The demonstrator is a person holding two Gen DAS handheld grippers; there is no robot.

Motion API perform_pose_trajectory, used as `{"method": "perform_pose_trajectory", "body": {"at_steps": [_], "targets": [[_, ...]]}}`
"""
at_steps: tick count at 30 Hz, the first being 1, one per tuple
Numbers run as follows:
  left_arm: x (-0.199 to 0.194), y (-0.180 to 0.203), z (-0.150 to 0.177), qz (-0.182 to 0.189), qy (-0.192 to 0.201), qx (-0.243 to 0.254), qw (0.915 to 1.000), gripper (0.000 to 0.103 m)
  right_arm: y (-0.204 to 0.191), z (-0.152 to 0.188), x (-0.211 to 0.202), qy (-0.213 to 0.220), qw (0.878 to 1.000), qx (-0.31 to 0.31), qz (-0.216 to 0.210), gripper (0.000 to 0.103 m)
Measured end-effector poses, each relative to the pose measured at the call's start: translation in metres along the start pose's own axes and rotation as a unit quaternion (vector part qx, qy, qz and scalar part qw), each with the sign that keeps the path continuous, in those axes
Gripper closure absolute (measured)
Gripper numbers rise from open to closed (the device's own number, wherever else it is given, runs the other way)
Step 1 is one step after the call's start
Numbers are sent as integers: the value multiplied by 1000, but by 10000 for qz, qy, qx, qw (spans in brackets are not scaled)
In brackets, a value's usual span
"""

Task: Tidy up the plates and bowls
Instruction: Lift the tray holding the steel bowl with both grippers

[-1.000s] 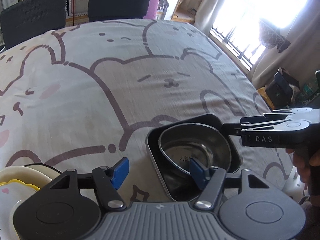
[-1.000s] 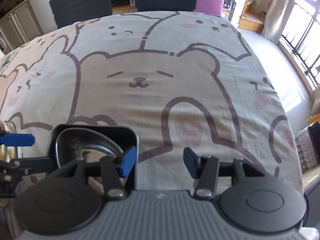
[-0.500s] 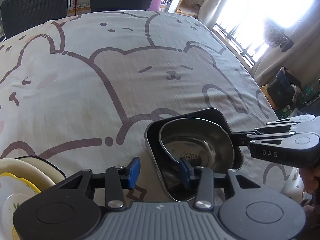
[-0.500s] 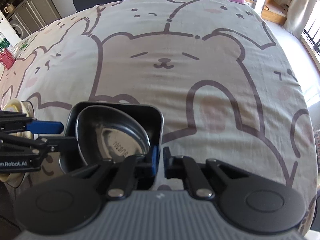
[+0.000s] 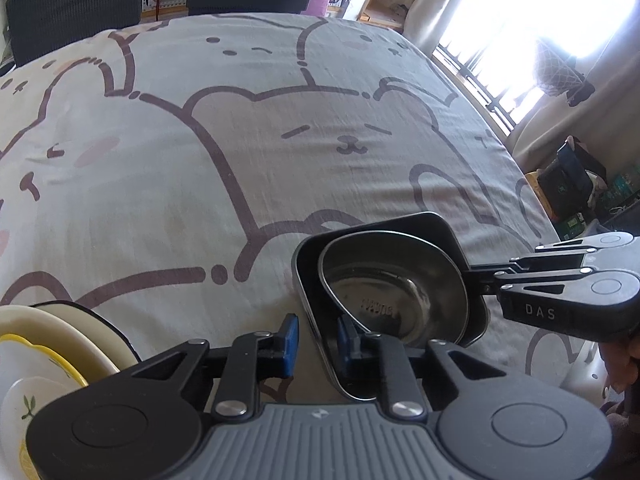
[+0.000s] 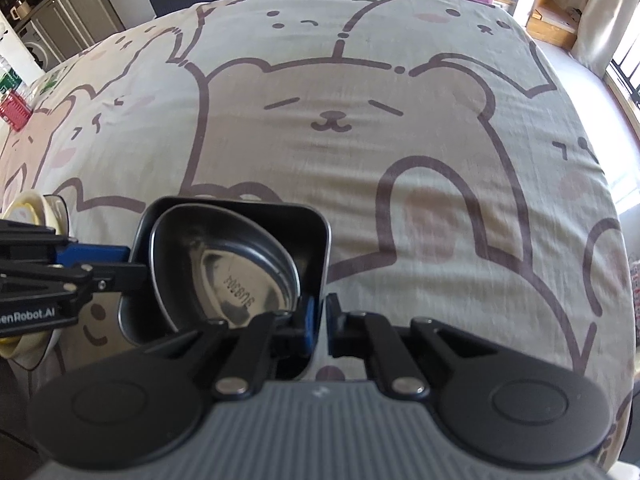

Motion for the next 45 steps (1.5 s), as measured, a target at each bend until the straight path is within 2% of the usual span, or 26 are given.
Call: {"method": "perform_pose_trajectory", "body": {"at_steps": [6,8,21,26,27,29,31,33,36,41,45], "targets": [[7,-1,3,72,-112,-118,9998,86,1,0,1,-35,10000,42,-68,97],[7,-1,2,98,-81,-200,9997,90,1,0,1,-36,9999,68,-82,97],[5,-9,0,318,-42,-620,9976,91,1,2,-2,46,9998,159,-101,97],[-6,-10,-3,428,151,-687,9966,94,2,5,-15,221,9995,176,-150,97],[-10,-10,-4,544,220,-700,9958,96,1,6,-18,261,9994,177,-159,101],[-17,-7,-5,817,331,-718,9935,97,-1,7,-30,473,9967,209,-619,103],[-17,-4,-5,752,327,-672,9944,97,-8,7,-42,674,9942,188,-821,103],[-13,-5,-3,582,258,-689,9956,97,-14,8,-44,730,9956,99,-578,103],[-9,-10,-1,405,200,-707,9965,97,-15,7,-42,674,9966,139,-461,103],[-10,-15,-4,444,241,-733,9960,97,0,3,-29,541,9976,405,-126,98],[-4,-14,-5,325,164,-676,9970,97,10,0,-21,509,9973,536,3,96]]}}
Point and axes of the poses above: each gripper's, at about its wrist camera, not at the fingertips, and x roughly the way its jaws point, y to its right, z to its underside, the point moved 5 cm from there along x, roughly the way its jaws point, and after that the axes turned 8 degrees about -y, right-handed, at the moved point
